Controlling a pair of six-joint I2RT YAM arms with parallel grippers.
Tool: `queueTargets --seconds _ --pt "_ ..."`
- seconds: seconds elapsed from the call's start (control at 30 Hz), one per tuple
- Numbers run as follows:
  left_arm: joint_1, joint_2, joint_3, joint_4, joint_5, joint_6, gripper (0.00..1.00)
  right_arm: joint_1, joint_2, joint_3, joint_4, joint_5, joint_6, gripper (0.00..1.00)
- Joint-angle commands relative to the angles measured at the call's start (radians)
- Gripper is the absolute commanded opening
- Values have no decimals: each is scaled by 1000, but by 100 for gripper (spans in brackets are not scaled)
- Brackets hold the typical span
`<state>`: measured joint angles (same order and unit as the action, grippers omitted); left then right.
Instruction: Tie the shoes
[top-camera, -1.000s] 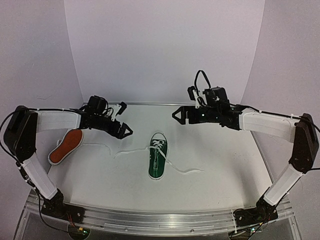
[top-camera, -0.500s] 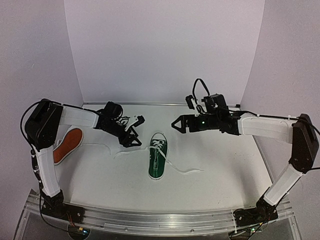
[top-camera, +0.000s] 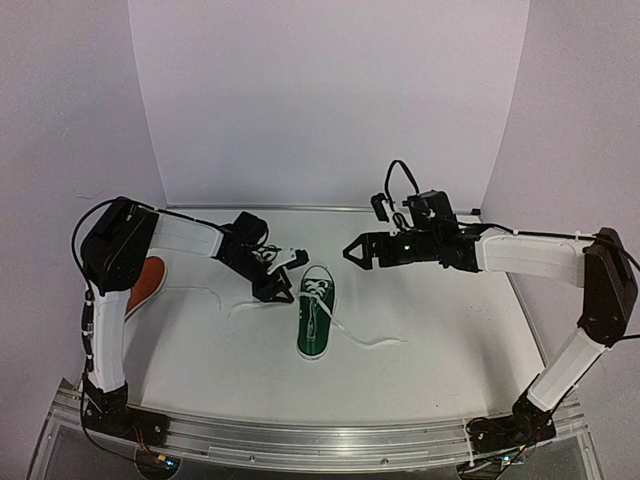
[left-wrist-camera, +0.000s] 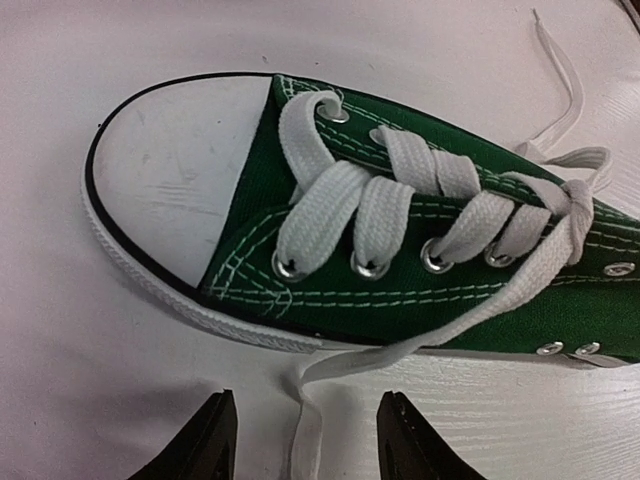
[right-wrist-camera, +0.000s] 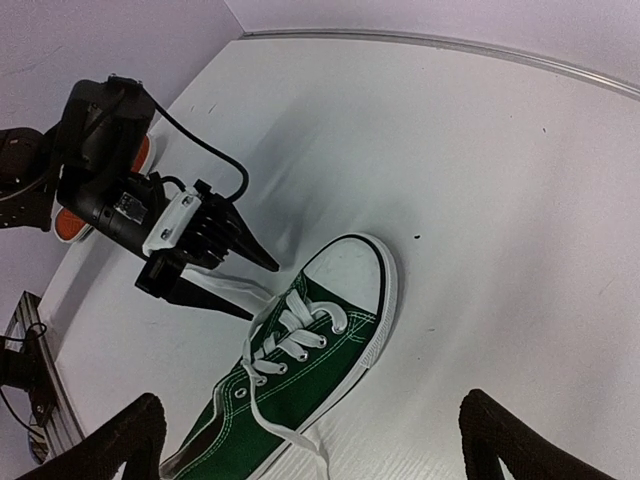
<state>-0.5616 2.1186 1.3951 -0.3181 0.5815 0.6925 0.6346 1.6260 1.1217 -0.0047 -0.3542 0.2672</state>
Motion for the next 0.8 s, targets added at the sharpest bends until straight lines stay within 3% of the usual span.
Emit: queueTargets --seconds 0.0,0.27,0.57,0.77 --pt "-16 42 72 -37 -20 46 47 -3 -8 -3 26 -8 4 98" --pt "-20 62 79 -23 -34 43 39 -4 -6 -2 25 -8 6 98" --pt "-22 -41 -44 89 -38 4 20 -5 0 5 26 -2 18 98" --pt "-27 -146 -134 169 -32 -54 1 -6 11 16 25 -17 23 98"
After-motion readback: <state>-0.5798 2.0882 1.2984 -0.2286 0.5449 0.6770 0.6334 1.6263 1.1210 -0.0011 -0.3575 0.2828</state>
